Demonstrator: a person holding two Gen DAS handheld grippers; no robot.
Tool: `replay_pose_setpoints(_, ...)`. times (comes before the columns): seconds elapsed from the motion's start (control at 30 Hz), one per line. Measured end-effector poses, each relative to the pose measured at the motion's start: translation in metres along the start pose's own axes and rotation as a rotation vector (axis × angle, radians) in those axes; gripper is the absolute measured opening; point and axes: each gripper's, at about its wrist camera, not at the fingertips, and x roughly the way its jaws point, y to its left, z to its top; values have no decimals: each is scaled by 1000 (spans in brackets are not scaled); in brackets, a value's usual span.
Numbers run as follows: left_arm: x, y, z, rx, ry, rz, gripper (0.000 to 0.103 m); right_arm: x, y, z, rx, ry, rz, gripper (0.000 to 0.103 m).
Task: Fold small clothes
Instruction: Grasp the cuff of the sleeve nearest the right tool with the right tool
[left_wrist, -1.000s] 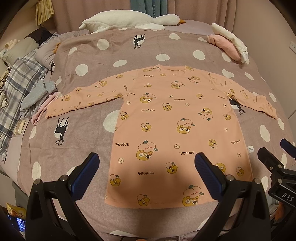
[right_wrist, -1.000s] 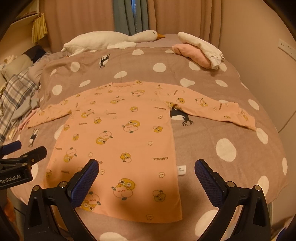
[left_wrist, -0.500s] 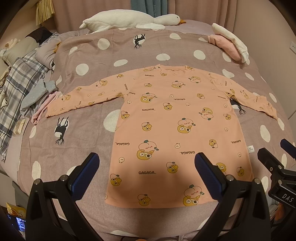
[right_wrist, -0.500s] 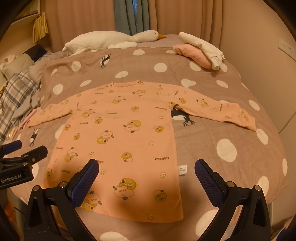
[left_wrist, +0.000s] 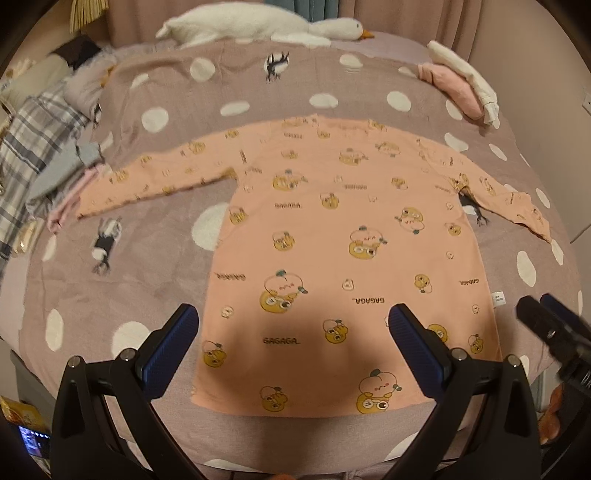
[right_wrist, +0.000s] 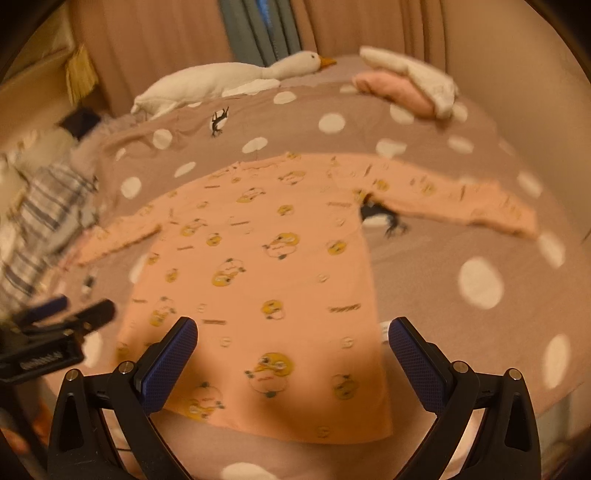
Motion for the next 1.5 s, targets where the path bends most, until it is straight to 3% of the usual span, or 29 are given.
replay_pose_setpoints(0.1, 17, 0, -2, -25, 57, -7, 103, 8, -26, -3, 108, 12, 18, 102)
replay_pose_setpoints(0.27, 40, -1, -4, -41, 112, 4, 103, 8, -72, -3, 218, -29, -26, 102)
replay_pose_setpoints(0.53, 56, -12, 2, -103, 152, -144, 102, 3, -177, -1, 511, -112, 26, 102)
replay_pose_setpoints(0.8, 68, -8, 15, -171, 173, -138, 102, 11, -241, 13, 670, -189, 71, 102)
replay_pose_setpoints(0.97, 73, -2, 19, -189, 188, -145, 102, 34, -268, 34, 715, -231, 117, 102)
replay_pose_setpoints(1.13, 80, 7, 22, -203, 202, -112, 102, 59, -296, 49, 844, -262, 156, 101)
replay_pose_setpoints(1.23, 84, 11, 25, -210, 206, -95, 102, 64, -307, 57, 888, -318, 161, 95)
replay_pose_setpoints(1.33, 87, 12, 27, -215, 213, -95, 102, 67, -317, 63, 921, -352, 167, 82)
replay_pose_setpoints(1.5, 90, 7, 28, -191, 218, -93, 102, 71, -332, 58, 980, -368, 152, 46)
